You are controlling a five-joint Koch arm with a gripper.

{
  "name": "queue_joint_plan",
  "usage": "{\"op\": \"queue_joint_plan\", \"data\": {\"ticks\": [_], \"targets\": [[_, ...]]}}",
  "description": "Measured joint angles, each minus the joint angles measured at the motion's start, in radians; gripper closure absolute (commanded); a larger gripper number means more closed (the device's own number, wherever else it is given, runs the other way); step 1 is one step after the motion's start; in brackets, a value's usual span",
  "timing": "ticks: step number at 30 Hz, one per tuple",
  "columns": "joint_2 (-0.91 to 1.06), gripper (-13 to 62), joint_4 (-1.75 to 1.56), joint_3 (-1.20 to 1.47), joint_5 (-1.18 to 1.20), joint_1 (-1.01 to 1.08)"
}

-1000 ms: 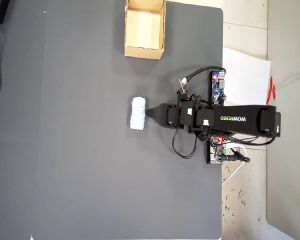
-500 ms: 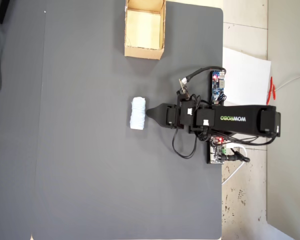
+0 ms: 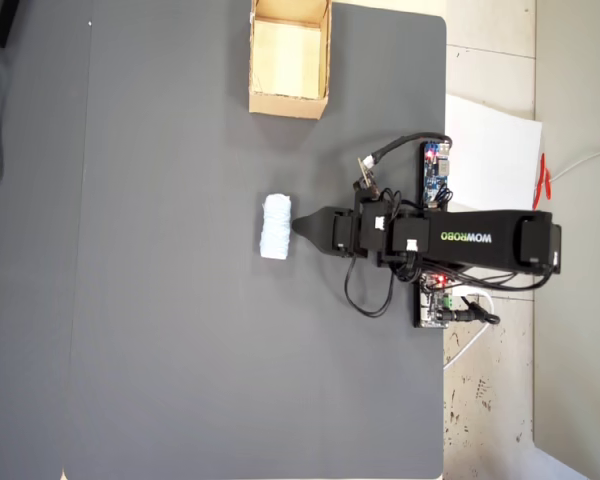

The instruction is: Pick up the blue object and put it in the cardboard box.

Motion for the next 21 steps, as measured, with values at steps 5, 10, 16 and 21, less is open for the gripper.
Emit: {"op": "queue_joint_plan", "data": {"ticks": [5,10,16,21], "targets": [[0.002,15.4,0.000,0.000,0.000,0.000],[0.000,15.6,0.002,0.000,0.000,-0.005],[0.000,15.6,0.002,0.000,0.000,-0.009],[0.000,15.6,0.002,0.000,0.000,-0.008]]}}
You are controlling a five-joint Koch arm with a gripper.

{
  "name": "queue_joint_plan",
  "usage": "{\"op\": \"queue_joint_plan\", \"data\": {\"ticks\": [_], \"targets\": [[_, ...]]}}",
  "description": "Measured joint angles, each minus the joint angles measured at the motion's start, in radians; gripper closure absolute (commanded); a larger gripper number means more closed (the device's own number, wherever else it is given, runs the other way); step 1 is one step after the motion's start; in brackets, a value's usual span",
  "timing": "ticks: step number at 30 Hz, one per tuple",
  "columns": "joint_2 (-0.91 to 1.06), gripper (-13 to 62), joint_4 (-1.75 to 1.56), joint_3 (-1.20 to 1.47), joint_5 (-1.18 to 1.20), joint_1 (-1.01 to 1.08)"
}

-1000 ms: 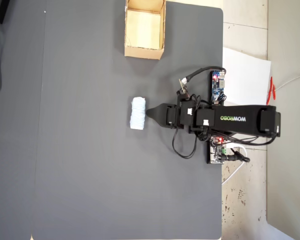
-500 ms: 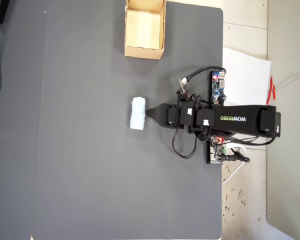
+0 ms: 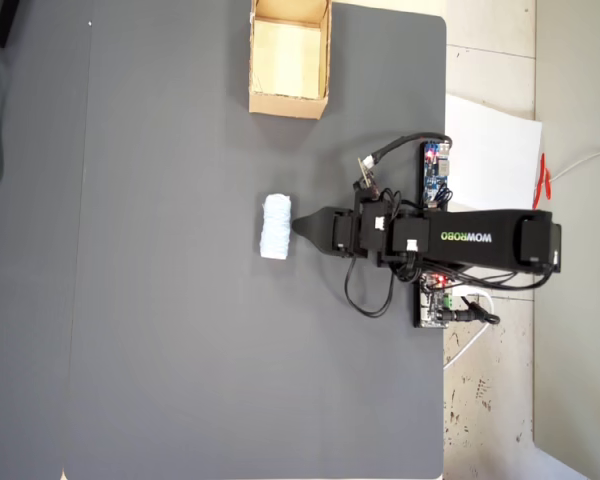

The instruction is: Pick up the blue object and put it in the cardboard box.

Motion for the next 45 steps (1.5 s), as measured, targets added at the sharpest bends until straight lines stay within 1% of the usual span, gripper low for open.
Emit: {"op": "queue_joint_plan", "data": {"ticks": [13,15,19,20,22,23,25,26,28,29,36,38,43,45], "targets": [[0.000,15.7,0.002,-0.014,0.031,-0.008],[0.000,15.7,0.057,-0.055,0.035,-0.012],[-0.009,15.7,0.305,-0.193,0.035,-0.028],[-0.034,15.7,0.407,-0.261,0.035,-0.035],[-0.055,15.7,0.449,-0.307,0.035,-0.037],[-0.098,15.7,0.499,-0.391,0.035,-0.043],[-0.132,15.7,0.520,-0.456,0.035,-0.048],[-0.198,15.7,0.598,-0.523,0.035,-0.052],[-0.229,15.7,0.623,-0.555,0.035,-0.058],[-0.299,15.7,0.673,-0.620,0.035,-0.061],[-0.474,15.7,0.712,-0.753,0.034,-0.061],[-0.518,15.7,0.709,-0.755,0.037,-0.061],[-0.578,15.9,0.707,-0.784,0.035,-0.061],[-0.601,17.8,0.701,-0.785,0.035,-0.060]]}}
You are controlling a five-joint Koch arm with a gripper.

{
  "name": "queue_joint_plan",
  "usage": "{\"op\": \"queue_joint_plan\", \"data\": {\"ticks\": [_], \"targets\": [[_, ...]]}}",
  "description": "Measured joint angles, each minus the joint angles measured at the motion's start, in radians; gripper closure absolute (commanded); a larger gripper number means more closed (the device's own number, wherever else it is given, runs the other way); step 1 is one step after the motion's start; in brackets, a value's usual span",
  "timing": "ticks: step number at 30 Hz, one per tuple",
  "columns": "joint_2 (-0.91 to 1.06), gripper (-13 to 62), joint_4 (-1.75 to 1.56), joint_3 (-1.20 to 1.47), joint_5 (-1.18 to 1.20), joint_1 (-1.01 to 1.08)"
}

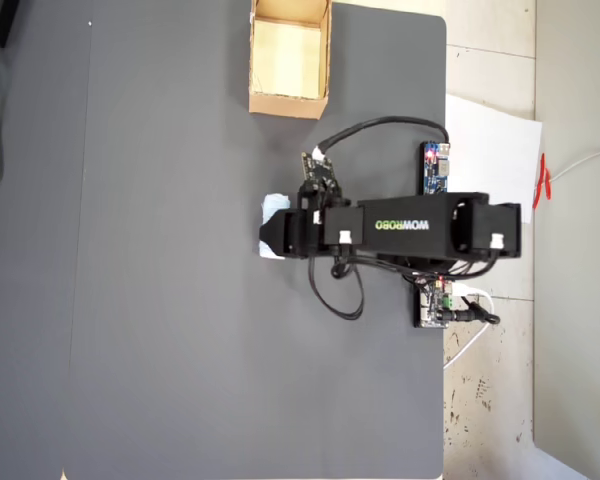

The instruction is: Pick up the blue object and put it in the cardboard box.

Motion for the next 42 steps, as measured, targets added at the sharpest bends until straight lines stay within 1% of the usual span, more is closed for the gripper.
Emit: {"op": "queue_joint_plan", "data": {"ticks": [4,6,10,22,30,35,36,42], "targets": [[-0.009,27.3,0.005,-0.006,0.000,0.000],[-0.009,30.6,0.005,-0.006,0.000,0.000],[-0.005,30.8,-0.020,0.011,0.000,0.000],[0.204,30.8,-0.420,0.178,0.005,0.038],[0.344,30.8,-0.595,0.179,-0.009,0.166],[0.425,30.7,-0.632,0.179,-0.028,0.227],[0.451,30.7,-0.635,0.179,-0.037,0.265],[0.462,30.8,-0.635,0.179,-0.100,0.394]]}}
